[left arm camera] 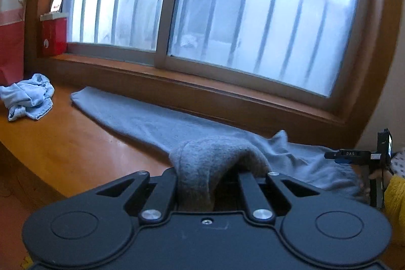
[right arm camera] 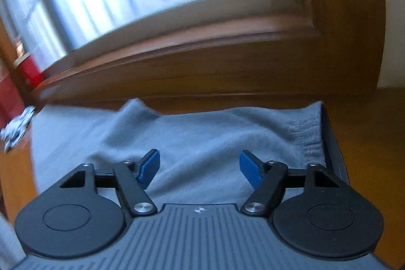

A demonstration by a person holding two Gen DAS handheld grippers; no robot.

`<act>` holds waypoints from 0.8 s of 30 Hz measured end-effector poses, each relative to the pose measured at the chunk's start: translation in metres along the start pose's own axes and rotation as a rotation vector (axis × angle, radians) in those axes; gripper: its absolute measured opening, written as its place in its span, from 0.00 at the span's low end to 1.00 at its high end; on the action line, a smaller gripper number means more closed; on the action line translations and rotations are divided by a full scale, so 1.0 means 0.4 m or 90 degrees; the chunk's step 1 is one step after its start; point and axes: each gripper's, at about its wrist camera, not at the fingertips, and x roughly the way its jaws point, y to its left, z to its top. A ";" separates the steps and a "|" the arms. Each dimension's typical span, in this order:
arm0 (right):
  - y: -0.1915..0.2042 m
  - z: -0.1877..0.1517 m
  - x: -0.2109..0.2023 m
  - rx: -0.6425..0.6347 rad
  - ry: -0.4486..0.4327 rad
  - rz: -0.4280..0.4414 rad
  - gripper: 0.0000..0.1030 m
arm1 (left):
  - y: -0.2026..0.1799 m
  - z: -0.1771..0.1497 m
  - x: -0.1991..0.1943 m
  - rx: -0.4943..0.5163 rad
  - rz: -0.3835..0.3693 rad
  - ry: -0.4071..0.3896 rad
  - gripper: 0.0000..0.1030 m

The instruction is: Fold clothes

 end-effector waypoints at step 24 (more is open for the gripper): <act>0.153 -0.031 -0.165 -0.209 -0.049 -0.105 0.71 | 0.020 0.091 0.282 0.021 -0.008 0.153 0.06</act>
